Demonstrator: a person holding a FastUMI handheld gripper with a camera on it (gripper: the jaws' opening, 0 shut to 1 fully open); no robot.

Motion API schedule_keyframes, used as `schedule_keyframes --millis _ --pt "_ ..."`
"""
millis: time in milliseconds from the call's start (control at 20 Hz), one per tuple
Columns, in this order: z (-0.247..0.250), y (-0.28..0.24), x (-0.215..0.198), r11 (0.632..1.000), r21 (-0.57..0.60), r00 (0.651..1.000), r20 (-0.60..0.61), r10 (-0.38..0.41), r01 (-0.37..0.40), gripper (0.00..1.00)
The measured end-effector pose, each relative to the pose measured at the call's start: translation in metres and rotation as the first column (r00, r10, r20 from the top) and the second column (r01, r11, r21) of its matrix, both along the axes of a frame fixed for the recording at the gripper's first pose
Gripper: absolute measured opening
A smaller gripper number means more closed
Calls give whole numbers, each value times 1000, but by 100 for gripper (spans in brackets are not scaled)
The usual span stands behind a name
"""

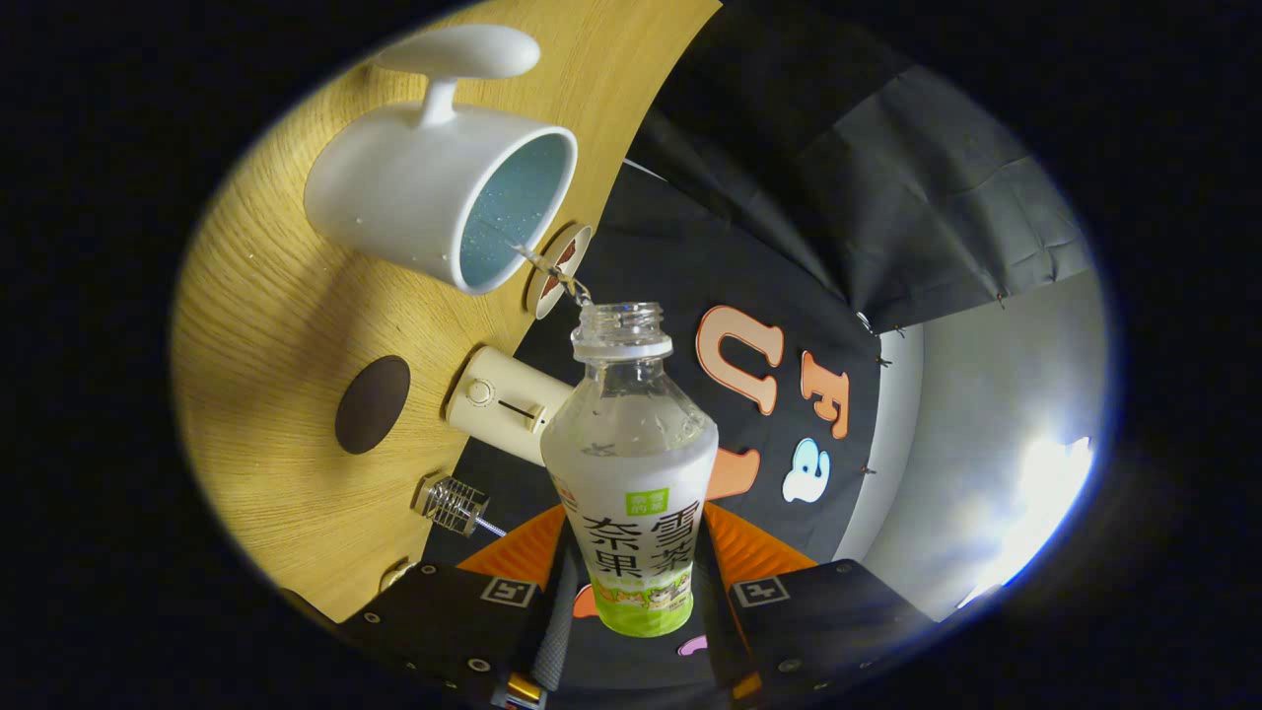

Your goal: Take the bottle from table, then pour the juice into the cup, finally place the bottle on the coaster

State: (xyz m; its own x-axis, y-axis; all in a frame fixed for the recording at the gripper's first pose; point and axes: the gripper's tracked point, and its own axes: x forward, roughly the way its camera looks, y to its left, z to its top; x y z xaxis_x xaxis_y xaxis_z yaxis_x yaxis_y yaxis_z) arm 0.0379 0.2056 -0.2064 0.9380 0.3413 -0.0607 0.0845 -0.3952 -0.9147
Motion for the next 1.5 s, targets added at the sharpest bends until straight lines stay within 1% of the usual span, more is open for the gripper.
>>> schedule_keyframes --millis 350,700,1050,1500 --pt "1 4 -4 999 -33 999 7 42 -42 57" --pt "15 19 2 992 -80 994 42 98 -94 57" --pt "20 27 7 985 -123 990 54 131 -124 57" --pt "27 33 13 978 -151 986 55 155 -145 57"
